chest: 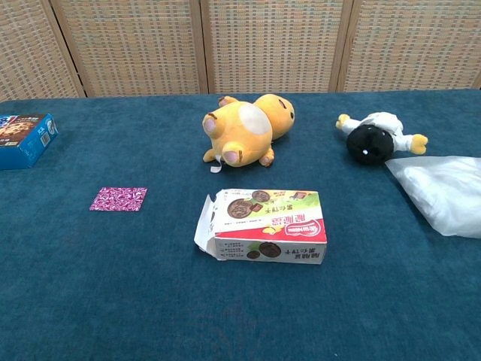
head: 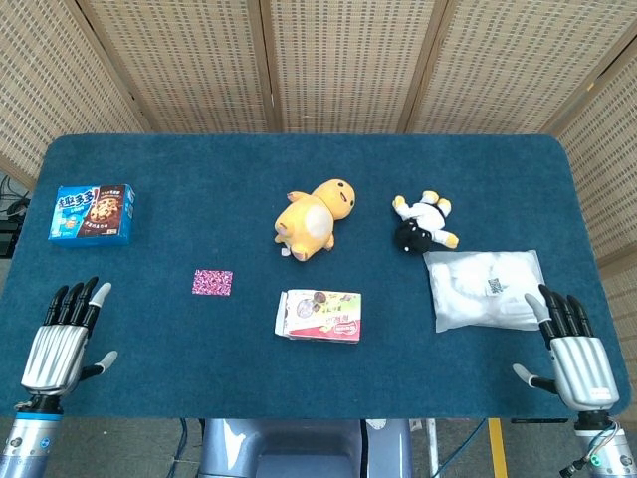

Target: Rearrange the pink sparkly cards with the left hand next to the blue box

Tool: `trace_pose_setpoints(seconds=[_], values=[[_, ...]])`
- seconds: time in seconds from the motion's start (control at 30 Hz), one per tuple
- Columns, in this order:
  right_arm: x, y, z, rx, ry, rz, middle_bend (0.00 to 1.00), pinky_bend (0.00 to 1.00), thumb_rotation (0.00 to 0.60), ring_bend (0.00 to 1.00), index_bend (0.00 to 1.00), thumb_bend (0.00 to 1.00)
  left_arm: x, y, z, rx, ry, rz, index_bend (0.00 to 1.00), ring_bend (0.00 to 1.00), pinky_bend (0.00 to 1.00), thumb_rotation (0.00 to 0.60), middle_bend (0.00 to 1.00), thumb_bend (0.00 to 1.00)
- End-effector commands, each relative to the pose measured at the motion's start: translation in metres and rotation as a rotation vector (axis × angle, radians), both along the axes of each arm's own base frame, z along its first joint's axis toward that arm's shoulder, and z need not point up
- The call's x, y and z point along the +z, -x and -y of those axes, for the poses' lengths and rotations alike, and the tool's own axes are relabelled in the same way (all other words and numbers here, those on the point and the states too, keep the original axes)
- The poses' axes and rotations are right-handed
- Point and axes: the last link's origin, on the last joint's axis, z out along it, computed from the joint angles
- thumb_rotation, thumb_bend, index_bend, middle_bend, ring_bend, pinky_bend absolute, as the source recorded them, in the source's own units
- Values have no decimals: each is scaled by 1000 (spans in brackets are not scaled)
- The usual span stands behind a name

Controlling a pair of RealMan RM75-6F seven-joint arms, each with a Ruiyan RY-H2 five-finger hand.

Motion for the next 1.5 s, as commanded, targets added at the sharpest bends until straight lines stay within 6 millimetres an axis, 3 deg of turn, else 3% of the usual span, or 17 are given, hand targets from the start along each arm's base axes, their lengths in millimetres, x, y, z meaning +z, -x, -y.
trace_pose_setpoints(seconds=[0.03, 0.33, 0.53, 0.7, 0.87, 1.2, 1.5], values=[[-1, 1, 0, -5, -4, -1, 0, 0, 600, 0, 0, 84, -8, -4, 0, -4, 37, -13, 0, 0, 0, 600, 0, 219], [0, 1, 1, -6, -6, 8, 0, 0, 600, 0, 0, 82, -17, -21, -12, -16, 114, -38, 0, 0, 0, 600, 0, 434], [1, 1, 1, -4, -9, 18, 0, 0, 600, 0, 0, 84, -19, -34, -28, -4, 175, -88, 0, 0, 0, 600, 0, 480], [2, 2, 2, -7, -16, 29, 0, 0, 600, 0, 0, 82, -25, -42, -40, 7, 247, -119, 0, 0, 0, 600, 0, 599], [2, 2, 2, -11, -23, 40, 0, 0, 600, 0, 0, 82, -33, -47, -64, 43, 329, -131, 0, 0, 0, 600, 0, 712], [5, 4, 2, -10, -23, 54, 0, 0, 600, 0, 0, 82, -62, -56, -96, 87, 352, -226, 0, 0, 0, 600, 0, 733], [5, 6, 4, -22, -35, 66, 0, 0, 600, 0, 0, 82, -97, -65, -106, 129, 406, -234, 0, 0, 0, 600, 0, 729]])
